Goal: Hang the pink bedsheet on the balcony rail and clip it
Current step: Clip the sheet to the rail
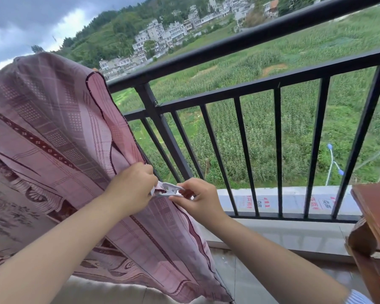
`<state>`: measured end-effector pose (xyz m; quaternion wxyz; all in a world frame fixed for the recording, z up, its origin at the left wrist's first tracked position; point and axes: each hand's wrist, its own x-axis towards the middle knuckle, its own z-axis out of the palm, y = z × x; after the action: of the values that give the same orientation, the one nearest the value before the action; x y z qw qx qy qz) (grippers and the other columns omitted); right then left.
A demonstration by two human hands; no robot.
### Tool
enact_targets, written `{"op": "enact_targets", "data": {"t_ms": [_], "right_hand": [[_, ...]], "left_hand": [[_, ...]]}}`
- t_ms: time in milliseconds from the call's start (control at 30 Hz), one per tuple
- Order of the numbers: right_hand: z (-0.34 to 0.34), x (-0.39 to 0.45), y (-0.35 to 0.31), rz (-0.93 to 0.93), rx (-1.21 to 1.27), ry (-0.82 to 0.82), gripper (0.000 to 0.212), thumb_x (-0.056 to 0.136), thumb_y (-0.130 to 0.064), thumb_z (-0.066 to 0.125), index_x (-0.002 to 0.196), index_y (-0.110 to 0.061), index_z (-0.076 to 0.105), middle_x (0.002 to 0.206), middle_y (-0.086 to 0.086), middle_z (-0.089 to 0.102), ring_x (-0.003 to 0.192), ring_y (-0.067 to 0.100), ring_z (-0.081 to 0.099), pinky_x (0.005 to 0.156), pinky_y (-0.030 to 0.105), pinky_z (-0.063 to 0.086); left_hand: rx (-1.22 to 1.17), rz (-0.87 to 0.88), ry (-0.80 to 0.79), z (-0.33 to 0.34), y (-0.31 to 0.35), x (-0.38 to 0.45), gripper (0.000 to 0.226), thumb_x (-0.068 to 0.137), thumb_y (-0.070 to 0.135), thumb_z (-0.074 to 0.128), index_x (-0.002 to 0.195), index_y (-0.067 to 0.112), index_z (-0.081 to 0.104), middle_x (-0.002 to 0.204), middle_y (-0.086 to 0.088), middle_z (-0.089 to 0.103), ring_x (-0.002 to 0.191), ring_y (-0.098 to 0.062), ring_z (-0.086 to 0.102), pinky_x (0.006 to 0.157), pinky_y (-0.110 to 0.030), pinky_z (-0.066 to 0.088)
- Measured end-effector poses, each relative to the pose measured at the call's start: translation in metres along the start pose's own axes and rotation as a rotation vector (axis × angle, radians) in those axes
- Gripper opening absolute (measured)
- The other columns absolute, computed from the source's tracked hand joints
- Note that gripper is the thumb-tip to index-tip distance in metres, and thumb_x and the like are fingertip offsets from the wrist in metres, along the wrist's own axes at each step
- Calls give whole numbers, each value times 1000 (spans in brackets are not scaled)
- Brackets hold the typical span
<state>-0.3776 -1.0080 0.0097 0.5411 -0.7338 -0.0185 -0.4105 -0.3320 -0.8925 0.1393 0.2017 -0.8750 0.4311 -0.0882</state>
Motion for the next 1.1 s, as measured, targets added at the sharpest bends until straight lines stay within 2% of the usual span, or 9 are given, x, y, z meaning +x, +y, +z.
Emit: {"op": "enact_targets", "data": {"t_ms": [100,167,433,567,700,800,967,1067,1100], "right_hand": [[4,2,-3,-10,12,0,25,64,-23,74,72,0,66,64,13,64,57,11,51,51,30,49],[5,2,-2,-11,14,6,26,64,-23,74,72,0,66,64,12,64,57,7,49,51,28,48],[10,6,-9,-22,-13,1,27,67,-26,72,74,-1,65,66,13,63,57,20,56,52,32,49],[10,9,-12,16,-86,-63,28,70,-23,73,83,-1,63,76,13,62,64,13,50,57,18,40],[-4,1,-6,87,-138,-159,49,70,-21,75,111,-2,55,101,12,58,81,12,50,71,19,41],[-24,-19,3,169,-156,-212,47,74,-11,70,117,-3,52,110,11,55,92,18,54,77,26,49],[-50,-54,12,326,-177,-189,12,81,-1,58,89,1,66,84,6,61,72,10,54,60,2,41],[-59,-66,14,409,-145,-217,10,81,1,58,85,3,67,76,4,57,61,-3,51,54,0,39],[-61,-68,14,439,-118,-228,10,82,1,57,85,2,67,76,3,58,60,-6,53,53,0,39]], "left_hand": [[197,114,76,2,-2,-4,35,28,-3,80,48,11,56,55,-4,53,52,-22,54,35,-23,36],[226,100,93,3,-4,-7,40,17,-5,77,40,12,49,46,-3,48,42,-21,50,32,-19,28],[125,264,237,2,-2,-11,26,35,4,82,47,14,61,49,0,54,45,-19,52,34,-20,31],[77,248,284,7,-4,-8,25,38,0,83,51,11,65,51,-2,57,45,-20,53,34,-21,34],[44,290,559,18,-4,-14,7,69,2,62,76,2,65,70,-12,61,55,-25,55,43,-31,44],[-260,233,693,42,13,-35,19,67,7,46,86,7,45,85,-6,40,71,-21,41,62,-26,36],[-883,-340,287,78,66,-55,25,71,-6,44,84,10,30,72,3,29,64,-15,29,52,-15,28],[-1129,-473,13,95,73,-48,26,77,-2,53,85,17,38,75,8,38,68,-8,42,57,-7,33],[-1256,-477,-32,99,74,-45,30,76,-3,56,82,23,41,79,8,45,76,-12,49,65,-14,39]]}}
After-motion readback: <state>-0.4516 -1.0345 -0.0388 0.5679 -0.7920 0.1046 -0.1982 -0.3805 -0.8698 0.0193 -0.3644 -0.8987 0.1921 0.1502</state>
